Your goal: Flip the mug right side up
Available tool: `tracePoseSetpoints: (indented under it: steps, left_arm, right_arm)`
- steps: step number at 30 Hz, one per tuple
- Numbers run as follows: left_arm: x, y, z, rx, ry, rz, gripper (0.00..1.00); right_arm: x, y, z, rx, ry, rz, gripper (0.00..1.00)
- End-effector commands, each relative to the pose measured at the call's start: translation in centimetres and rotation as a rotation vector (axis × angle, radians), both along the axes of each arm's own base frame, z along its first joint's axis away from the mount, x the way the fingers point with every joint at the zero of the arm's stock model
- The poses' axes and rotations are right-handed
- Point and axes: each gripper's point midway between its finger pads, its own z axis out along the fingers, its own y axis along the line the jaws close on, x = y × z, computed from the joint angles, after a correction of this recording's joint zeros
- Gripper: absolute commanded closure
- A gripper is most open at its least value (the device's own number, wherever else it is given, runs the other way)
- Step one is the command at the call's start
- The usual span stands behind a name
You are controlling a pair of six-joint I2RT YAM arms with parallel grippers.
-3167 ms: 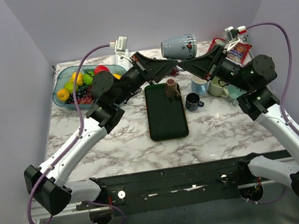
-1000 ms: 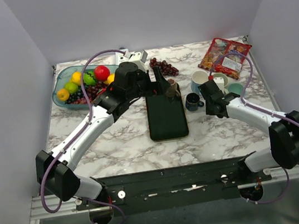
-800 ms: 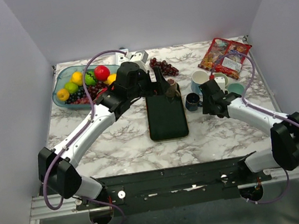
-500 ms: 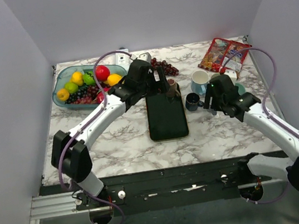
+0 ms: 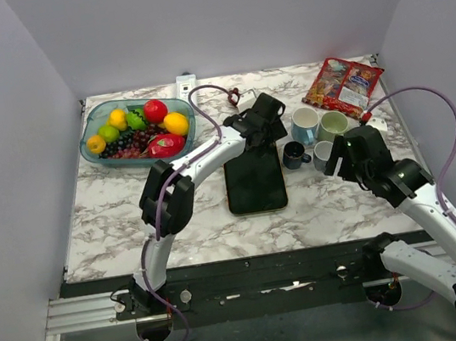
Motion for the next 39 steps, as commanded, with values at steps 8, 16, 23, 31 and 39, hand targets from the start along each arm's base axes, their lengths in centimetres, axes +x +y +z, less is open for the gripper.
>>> tracePoseSetpoints:
  steps: [8, 16, 23, 31, 39]
  left_arm:
    - [2.3, 0.7, -3.2, 0.037, 0.014, 0.273, 0.19]
    - [3.4, 0.1, -5.4, 0.050, 0.032, 0.266, 0.28]
    - [3.6, 1.8, -5.7, 0.082, 0.013, 0.274, 0.47]
    - [1.7, 4.5, -5.8, 0.173, -0.004, 0.215, 0.56]
    - [1.9, 4.0, -2.9, 0.228, -0.131, -0.021, 0.41]
  right_arm:
    - [-3.0, -1.0, -1.4, -0.004, 0.046, -0.004, 0.16]
    - [-3.4, -1.5, -1.2, -0.022, 0.043, -0.003, 0.16]
    - [-3.6, -1.5, -1.5, -0.017, 0.050, -0.006, 0.16]
    - [-3.4, -1.4, -2.1, -0.004, 0.056, -0.027, 0.16]
    - [-3.3, -1.1, -2.7, 0.005, 0.060, -0.024, 0.16]
